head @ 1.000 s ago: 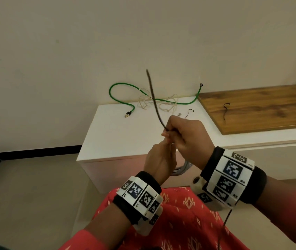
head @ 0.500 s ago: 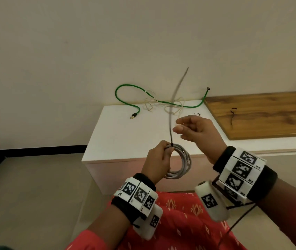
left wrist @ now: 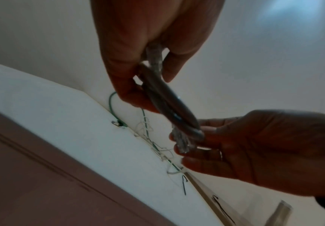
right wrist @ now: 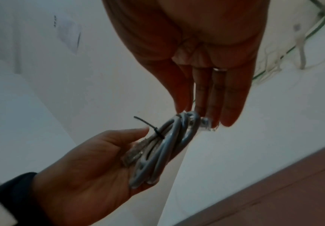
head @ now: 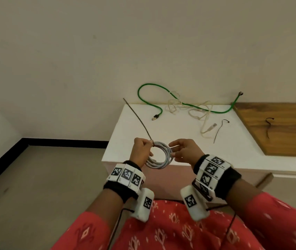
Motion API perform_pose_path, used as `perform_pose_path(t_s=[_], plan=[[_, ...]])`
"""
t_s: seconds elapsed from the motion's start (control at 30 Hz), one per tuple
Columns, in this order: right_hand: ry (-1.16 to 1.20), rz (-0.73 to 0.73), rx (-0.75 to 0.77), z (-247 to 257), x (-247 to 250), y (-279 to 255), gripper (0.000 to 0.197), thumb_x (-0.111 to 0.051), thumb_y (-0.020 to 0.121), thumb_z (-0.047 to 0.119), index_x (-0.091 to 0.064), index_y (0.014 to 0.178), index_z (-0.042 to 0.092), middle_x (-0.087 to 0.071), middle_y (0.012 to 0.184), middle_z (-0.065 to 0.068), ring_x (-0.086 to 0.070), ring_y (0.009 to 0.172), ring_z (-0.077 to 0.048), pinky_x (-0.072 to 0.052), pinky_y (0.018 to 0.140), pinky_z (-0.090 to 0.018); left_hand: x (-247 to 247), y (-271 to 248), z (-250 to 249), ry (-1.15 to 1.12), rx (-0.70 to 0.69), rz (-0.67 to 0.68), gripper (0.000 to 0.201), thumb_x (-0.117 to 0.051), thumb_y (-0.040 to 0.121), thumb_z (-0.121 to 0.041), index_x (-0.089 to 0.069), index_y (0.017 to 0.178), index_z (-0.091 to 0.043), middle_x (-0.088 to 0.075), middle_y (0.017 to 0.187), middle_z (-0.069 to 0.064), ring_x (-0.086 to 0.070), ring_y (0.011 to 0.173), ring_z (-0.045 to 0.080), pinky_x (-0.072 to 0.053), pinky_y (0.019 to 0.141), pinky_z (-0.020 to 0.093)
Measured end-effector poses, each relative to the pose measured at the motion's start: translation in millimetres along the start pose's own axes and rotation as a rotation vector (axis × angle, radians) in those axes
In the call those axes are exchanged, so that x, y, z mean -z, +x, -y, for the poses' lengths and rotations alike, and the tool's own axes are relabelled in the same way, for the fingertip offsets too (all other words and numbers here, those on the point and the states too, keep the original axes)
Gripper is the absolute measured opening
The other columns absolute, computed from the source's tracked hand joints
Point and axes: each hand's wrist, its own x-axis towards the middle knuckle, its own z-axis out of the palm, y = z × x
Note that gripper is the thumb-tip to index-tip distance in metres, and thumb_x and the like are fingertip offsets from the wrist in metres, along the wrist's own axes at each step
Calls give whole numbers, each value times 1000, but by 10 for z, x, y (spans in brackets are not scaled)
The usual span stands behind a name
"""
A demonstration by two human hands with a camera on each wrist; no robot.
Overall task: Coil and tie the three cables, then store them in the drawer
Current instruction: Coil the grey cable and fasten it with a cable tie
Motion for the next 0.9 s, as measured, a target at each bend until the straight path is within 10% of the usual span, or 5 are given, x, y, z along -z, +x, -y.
perform_pose_path(t_s=[0.13,0.3,0.53,0.9], plan=[[65,28,-37,67,-260,397,33,-39,78,-26,-54,93,-1,-53,69,-11,-51,62,-20,-48,64,-29,276,340,111,-55,101,-56,27,-38,88,4,-41,63,-8,-41,64,10,-45,56,19,-44,34,20],[-12,23,-24,15,-591,864,35,-43,76,-24,-61,99,-4,-55,67,-6,-52,66,-23,-47,62,-27,465,674,384,-31,124,-134,26,-40,88,2,-42,114,-3,-45,72,4,-46,63,14,-41,57,27],[-203,-5,3,-59,-810,1358,36,-54,71,-19,-66,100,-1,-60,89,-12,-56,88,-24,-50,92,-42,546,1014,775,134,73,-208,25,-46,88,-1,-46,113,-2,-53,78,2,-50,84,22,-41,82,33],[-262,67,50,-127,-760,1391,38,-52,79,-10,-59,115,1,-53,97,-9,-50,92,-23,-45,84,-35,552,994,841,276,41,-213,39,-46,90,-2,-38,128,-1,-46,127,17,-47,117,28,-34,90,23]])
